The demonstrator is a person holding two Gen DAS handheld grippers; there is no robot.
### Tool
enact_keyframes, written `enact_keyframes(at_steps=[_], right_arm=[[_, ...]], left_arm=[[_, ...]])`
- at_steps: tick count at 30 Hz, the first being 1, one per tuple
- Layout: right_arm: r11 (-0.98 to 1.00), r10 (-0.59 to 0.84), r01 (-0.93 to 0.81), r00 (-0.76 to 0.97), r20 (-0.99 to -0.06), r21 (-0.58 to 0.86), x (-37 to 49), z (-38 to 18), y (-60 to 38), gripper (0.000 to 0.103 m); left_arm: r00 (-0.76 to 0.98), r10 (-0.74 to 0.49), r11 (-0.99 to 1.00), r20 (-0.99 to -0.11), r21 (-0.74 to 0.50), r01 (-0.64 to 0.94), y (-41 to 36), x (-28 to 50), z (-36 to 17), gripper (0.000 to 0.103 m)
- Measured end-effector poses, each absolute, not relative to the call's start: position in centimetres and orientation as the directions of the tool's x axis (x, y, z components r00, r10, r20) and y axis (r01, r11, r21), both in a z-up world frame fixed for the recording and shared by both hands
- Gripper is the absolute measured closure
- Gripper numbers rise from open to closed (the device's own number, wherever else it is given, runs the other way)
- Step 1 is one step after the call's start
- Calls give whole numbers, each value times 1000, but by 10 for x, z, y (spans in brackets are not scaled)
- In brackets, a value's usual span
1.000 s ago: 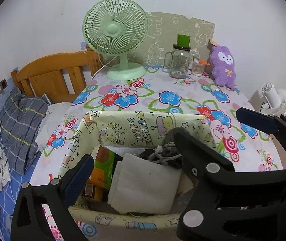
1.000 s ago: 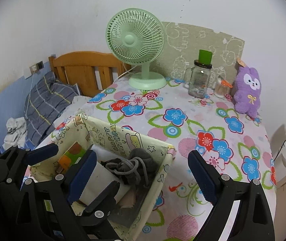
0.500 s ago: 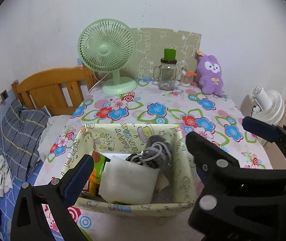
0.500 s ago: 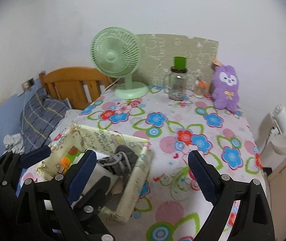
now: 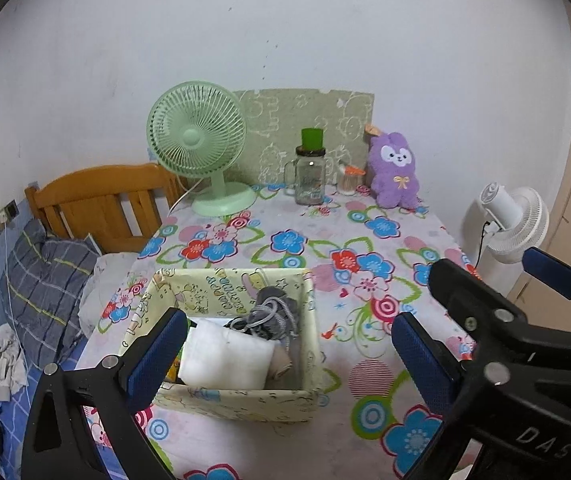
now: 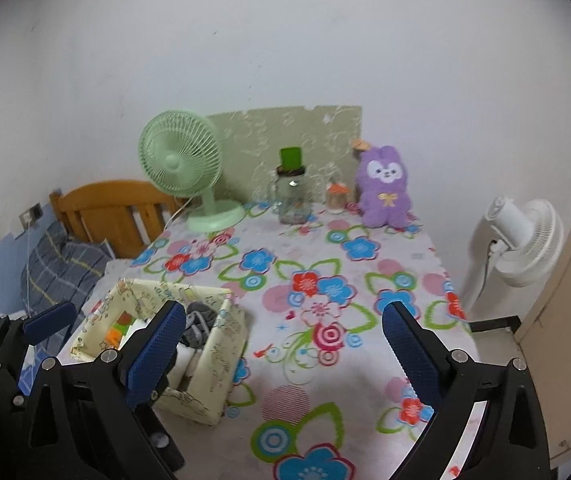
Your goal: Organize soft objects
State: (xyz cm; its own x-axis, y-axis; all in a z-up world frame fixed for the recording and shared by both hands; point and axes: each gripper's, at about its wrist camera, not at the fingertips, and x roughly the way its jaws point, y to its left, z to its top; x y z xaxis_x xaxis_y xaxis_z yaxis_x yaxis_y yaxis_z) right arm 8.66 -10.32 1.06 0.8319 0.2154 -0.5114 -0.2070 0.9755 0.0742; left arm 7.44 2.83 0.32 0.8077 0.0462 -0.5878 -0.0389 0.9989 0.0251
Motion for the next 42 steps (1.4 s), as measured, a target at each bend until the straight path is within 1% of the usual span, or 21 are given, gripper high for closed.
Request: enact_keyframes(at_steps=[5, 11, 27, 42], right_arm=[[984, 174, -163, 869, -462, 65, 66, 22, -125, 0], [988, 154, -126, 883, -444, 93, 50, 31, -146, 0], [991, 125, -92, 900, -418, 98, 27, 37, -163, 0], [992, 121, -87, 895, -429, 96, 26, 39, -167, 0]], left_arm=[[821, 43, 999, -569, 26, -35, 16, 62, 13, 0], [841, 29, 1000, -540, 14, -25, 9, 47, 24, 0], [866, 26, 1000, -500, 10, -25, 2, 27, 34, 0], [872, 63, 998, -486, 8, -68, 3, 24, 34, 0]])
